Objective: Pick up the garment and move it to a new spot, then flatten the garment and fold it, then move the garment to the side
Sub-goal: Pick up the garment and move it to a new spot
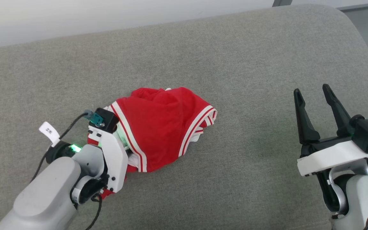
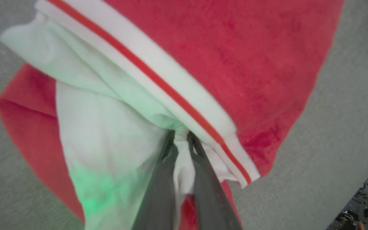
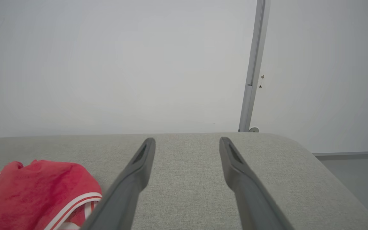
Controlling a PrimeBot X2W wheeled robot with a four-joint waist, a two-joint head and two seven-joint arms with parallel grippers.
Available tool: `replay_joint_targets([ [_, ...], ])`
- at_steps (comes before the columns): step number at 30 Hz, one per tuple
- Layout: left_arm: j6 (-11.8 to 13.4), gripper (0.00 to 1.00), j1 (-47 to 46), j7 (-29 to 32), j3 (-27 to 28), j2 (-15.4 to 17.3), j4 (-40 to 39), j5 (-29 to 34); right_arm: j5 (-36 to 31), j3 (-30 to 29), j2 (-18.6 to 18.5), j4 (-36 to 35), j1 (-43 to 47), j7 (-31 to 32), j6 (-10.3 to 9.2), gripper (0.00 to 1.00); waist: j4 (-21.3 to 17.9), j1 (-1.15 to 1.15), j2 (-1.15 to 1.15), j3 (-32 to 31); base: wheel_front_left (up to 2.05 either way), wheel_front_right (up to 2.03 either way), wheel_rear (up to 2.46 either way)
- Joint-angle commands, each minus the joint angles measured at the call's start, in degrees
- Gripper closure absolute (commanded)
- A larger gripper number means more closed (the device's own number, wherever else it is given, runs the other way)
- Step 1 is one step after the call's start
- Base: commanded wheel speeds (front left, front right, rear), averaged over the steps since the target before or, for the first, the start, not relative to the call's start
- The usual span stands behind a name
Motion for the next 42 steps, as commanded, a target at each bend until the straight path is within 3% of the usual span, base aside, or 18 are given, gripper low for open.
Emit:
replay_joint_targets([
  [1,-0.6,1.0,-0.1,0.0,-0.6,-0.3,1.3,0.2,0.4,0.1,-0.2,0.2,-0.7,-0.5,-0.02,0.0,0.1,0.0,0.0,-0.2,0.0,0.0,0.0],
  [4,-1.7,1.0,-0.4,-0.9,-1.3,-1.5,4.2,0.4,0.3,0.3,-0.5,0.5,-0.7,-0.6,-0.02,0.0,0.5,0.0,0.0,-0.9,0.0,0.0,0.0],
  [5,-2.1,0.93,-0.6,-1.7,-1.4,-1.9,4.9,0.4,0.3,0.3,-0.7,0.6,-0.6,-0.6,-0.02,0.0,0.7,0.0,0.0,-1.3,0.0,0.0,0.0],
  [6,-2.6,0.59,-0.9,-2.6,-1.5,-2.3,5.3,0.8,0.1,0.2,-0.8,0.6,-0.5,-0.6,-0.02,0.0,1.0,0.0,0.0,-1.7,0.0,0.0,0.0],
  [7,-3.0,0.0,-1.1,-3.2,-1.6,-2.6,5.9,0.9,0.1,0.1,-0.9,0.6,-0.2,-0.6,-0.02,0.0,1.3,0.0,0.0,-2.2,0.0,0.0,0.0],
  [12,-3.7,0.0,-0.6,-5.9,-0.7,-2.8,6.6,-0.2,0.2,0.0,-1.7,0.6,0.9,0.0,-0.02,0.0,3.0,0.0,0.0,-4.6,0.0,0.0,0.0],
  [15,-3.0,0.0,0.2,-8.2,0.6,-2.2,5.6,-0.7,0.3,0.1,-2.0,0.4,1.7,0.2,-0.02,0.0,4.0,0.0,0.0,-6.2,0.0,0.0,0.0],
  [25,-1.1,0.0,6.7,-21.4,7.2,3.3,-2.4,-1.3,1.0,0.4,-2.8,0.6,3.9,0.0,-0.02,0.0,6.6,0.0,0.0,-10.6,0.0,0.0,0.0],
  [34,4.3,0.0,19.2,-39.7,15.8,8.0,-10.2,-1.3,1.1,-0.4,-3.2,1.7,6.9,-0.5,-0.02,0.0,9.3,0.0,0.0,-13.9,0.0,0.0,0.0],
  [42,7.2,0.0,28.6,-45.9,20.3,9.5,-13.5,-1.5,1.1,-1.6,-3.1,1.9,9.0,-0.5,-0.02,0.0,11.2,0.0,0.0,-15.3,0.0,0.0,0.0],
])
